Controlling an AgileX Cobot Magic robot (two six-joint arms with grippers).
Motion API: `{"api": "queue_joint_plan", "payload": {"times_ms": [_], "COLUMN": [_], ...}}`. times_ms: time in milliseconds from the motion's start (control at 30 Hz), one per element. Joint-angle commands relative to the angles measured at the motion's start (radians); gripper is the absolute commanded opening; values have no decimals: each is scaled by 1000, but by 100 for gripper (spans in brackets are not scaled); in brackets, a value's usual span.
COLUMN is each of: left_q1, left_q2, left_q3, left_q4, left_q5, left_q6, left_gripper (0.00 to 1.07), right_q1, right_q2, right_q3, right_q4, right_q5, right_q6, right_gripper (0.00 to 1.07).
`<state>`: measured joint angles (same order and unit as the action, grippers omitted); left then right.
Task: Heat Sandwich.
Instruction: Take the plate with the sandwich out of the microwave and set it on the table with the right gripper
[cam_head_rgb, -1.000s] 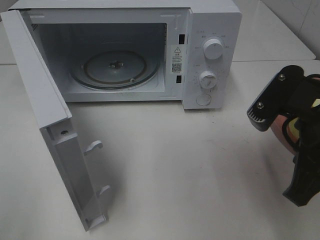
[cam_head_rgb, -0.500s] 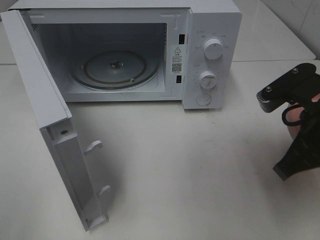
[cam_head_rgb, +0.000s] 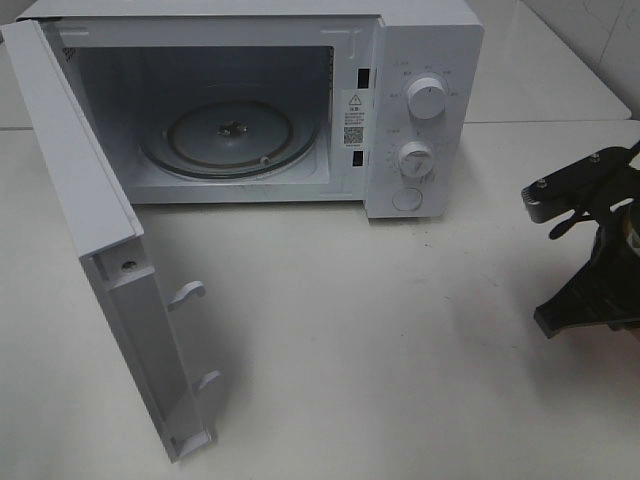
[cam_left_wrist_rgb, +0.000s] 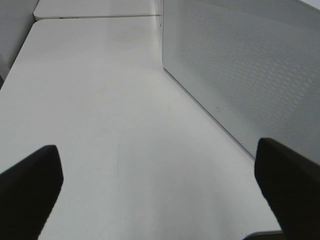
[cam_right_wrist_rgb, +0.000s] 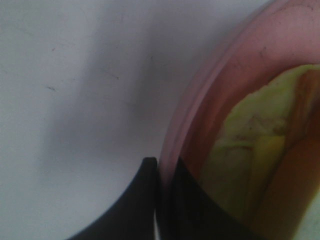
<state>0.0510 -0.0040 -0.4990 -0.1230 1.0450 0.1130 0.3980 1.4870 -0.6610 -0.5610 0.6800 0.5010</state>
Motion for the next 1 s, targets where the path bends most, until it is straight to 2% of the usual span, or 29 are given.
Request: {"api": "queue_joint_plan", "payload": {"times_ms": [33,267,467,800,1000], "left_q1": [1,1,1,1,1], "left_q2": [-26,-26,-26,-26,-26], "left_q3": [3,3,3,3,3], "left_q4": [-2,-2,-2,-2,-2], "left_q5": [-16,-16,-16,-16,-16], "left_q6": [1,1,1,1,1], "left_gripper": [103,103,103,103,103], "right_q1": [-26,-50,-61,-61,-61], "right_q2": [45,110,174,287,326], "right_q3": [-3,-3,-5,-72,-73], "right_q4": [-37,-49,-114,-165,-170], "right_q5": [-41,-96,-124,-126,-161], "right_q6": [33,48,104,128,127], "right_gripper": [1,1,1,2,3]}}
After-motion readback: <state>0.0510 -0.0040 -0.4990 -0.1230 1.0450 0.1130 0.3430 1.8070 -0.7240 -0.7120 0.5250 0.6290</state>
